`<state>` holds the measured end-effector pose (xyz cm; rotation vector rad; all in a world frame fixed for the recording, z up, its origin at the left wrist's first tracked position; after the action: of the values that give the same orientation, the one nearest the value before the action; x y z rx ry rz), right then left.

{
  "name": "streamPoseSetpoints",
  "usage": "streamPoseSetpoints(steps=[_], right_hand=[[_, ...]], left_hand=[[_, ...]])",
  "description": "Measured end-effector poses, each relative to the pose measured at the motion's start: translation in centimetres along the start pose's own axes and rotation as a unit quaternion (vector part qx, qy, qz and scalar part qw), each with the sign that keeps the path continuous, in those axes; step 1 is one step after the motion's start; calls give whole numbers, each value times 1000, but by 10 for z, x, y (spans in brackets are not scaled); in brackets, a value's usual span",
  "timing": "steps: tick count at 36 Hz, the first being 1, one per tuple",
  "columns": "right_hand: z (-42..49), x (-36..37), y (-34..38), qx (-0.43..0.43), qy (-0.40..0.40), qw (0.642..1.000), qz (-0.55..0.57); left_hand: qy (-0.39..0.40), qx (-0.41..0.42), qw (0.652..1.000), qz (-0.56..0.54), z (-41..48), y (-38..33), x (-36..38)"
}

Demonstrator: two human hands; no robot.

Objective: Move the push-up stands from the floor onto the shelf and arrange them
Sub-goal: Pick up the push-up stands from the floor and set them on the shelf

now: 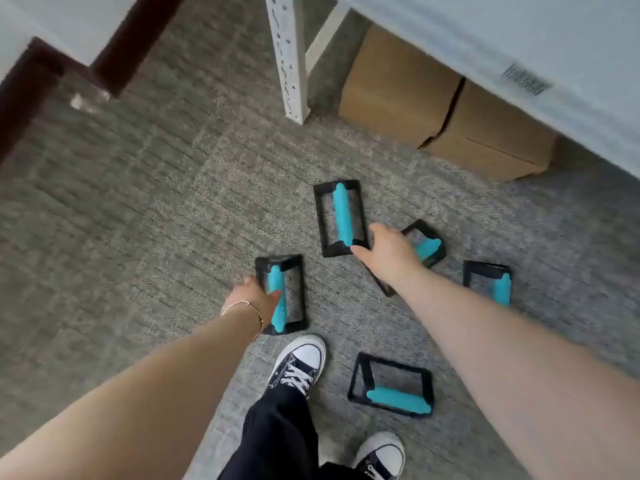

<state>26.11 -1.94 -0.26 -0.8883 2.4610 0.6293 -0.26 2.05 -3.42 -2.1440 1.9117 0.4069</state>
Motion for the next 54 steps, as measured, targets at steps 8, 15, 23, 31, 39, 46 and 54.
streamPoseSetpoints(steps=[8,15,23,31,39,46,54], right_hand=[[102,43,0,5,-49,998,48],[136,55,2,32,-68,988,137],[105,58,5,45,-49,968,243],[-67,9,0,48,-21,947,316],[-300,-107,1,3,-77,939,336],[-480,-217,-7,-56,-199,909,362],[-613,-308,-8,-120,-275,885,355]], left_hand=[[12,-5,999,-38,78,10,52],[13,10,987,-157,96,10,74],[-15,60,964,-259,62,11,61],[-124,106,953,-254,-84,-4,1],[-174,184,939,-233,-323,-56,-66],[-186,253,928,-199,-525,-97,-112],[-231,328,899,-174,-689,-145,-150]])
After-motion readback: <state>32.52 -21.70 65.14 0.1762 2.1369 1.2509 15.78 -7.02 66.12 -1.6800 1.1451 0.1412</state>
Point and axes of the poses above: each hand's wrist, its own z-axis towards the middle knuckle, its own x-axis out of the palm, y = z × x, the point moved 4 cm from there along z, towards the middle knuckle, and after that the axes turned 10 degrees about y, right-handed, at the moved point
